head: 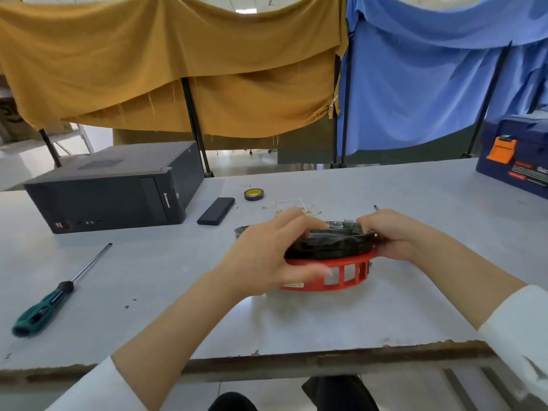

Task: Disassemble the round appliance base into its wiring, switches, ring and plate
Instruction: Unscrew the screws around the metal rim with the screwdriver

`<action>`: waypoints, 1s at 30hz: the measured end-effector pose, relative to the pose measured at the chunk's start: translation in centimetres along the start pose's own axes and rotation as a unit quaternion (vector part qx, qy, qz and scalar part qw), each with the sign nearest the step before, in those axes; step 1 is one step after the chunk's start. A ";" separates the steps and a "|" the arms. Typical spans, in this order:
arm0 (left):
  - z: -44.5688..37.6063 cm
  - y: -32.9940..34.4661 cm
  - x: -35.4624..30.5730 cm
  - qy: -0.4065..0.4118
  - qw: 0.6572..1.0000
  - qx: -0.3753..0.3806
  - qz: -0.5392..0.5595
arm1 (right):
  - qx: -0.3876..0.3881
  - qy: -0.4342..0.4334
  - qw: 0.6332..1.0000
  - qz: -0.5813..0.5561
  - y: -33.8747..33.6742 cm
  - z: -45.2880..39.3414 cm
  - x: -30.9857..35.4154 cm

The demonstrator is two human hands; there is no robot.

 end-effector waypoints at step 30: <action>3.1 8.7 14.0 -0.456 0.876 0.140 0.065 | -0.239 -0.054 0.760 0.602 -7.2 -5.2 -4.0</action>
Point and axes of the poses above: each hand's wrist, its own z-axis away from the middle knuckle, its own y-axis out of the palm, x = y × z, the point moved 5 cm from there along -z, towards the middle knuckle, and after that the axes turned 6 degrees about -z, right-handed, at the moved point
